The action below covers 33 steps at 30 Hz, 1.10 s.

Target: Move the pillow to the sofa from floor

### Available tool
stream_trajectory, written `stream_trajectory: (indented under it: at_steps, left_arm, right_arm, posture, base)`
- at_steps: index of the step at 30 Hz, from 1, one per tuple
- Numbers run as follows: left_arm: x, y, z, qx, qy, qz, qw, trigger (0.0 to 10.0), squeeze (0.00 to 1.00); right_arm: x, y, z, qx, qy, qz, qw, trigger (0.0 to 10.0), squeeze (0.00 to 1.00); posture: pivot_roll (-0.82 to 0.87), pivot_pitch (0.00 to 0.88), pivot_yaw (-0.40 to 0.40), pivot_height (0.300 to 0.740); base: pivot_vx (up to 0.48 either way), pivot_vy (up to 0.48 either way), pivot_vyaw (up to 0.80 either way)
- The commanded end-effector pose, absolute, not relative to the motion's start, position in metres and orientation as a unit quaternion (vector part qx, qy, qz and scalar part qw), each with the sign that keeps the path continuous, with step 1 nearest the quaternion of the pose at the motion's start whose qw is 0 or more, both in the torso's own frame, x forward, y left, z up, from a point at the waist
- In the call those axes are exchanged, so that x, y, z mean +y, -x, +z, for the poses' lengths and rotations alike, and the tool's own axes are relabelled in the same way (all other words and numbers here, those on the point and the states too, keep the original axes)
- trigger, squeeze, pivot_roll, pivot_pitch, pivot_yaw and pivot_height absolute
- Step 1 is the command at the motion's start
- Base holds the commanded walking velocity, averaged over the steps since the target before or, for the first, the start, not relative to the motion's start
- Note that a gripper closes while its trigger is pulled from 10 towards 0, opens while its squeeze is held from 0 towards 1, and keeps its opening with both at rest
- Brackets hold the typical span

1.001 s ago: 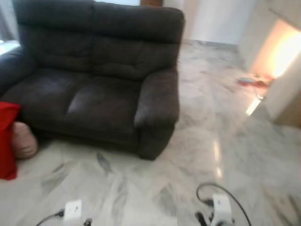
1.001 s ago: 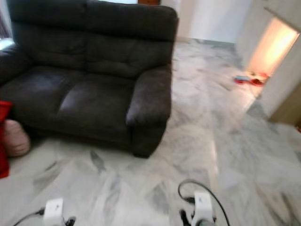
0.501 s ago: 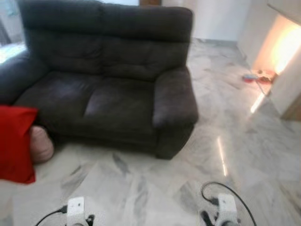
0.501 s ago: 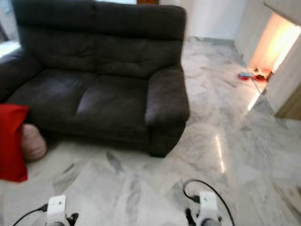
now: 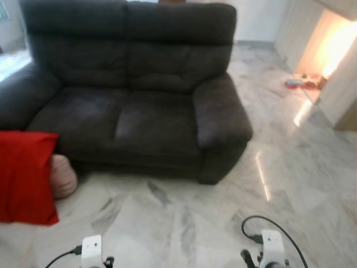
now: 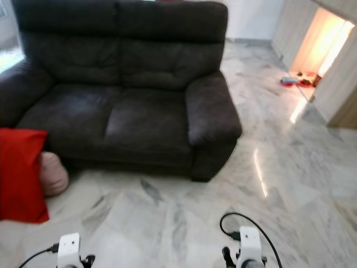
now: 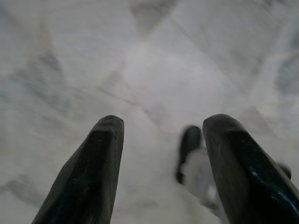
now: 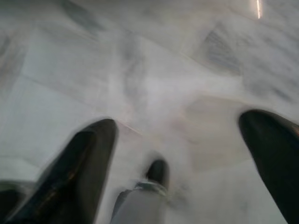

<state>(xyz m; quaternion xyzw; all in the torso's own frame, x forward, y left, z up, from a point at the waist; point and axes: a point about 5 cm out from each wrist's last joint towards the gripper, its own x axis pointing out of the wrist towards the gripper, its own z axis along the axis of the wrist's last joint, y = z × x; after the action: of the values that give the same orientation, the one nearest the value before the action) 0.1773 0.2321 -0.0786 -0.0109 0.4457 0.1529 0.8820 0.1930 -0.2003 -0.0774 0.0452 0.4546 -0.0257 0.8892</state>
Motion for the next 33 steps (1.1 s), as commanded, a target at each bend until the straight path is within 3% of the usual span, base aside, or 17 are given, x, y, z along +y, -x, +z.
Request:
stream_trajectory:
  at_steps: [1, 33]
  left_arm:
    - [0.2250, -0.1792, -0.0795, 0.447, 0.017, 0.148, 0.882, 10.0, 0.00]
    - [0.2254, -0.1798, -0.0791, 0.446, 0.016, 0.146, 0.883, 10.0, 0.00]
  right_arm:
    - [-0.2115, -0.1895, -0.0772, 0.457, -0.038, -0.039, 0.888, 10.0, 0.00]
    - [-0.2099, -0.1914, -0.0760, 0.445, -0.050, -0.038, 0.894, 10.0, 0.00]
  posture:
    - [0.04, 0.000, -0.034, 0.740]
    - [0.05, 0.000, -0.033, 0.740]
  base:
    - [0.000, 0.480, 0.00]
    - [0.000, 0.480, 0.00]
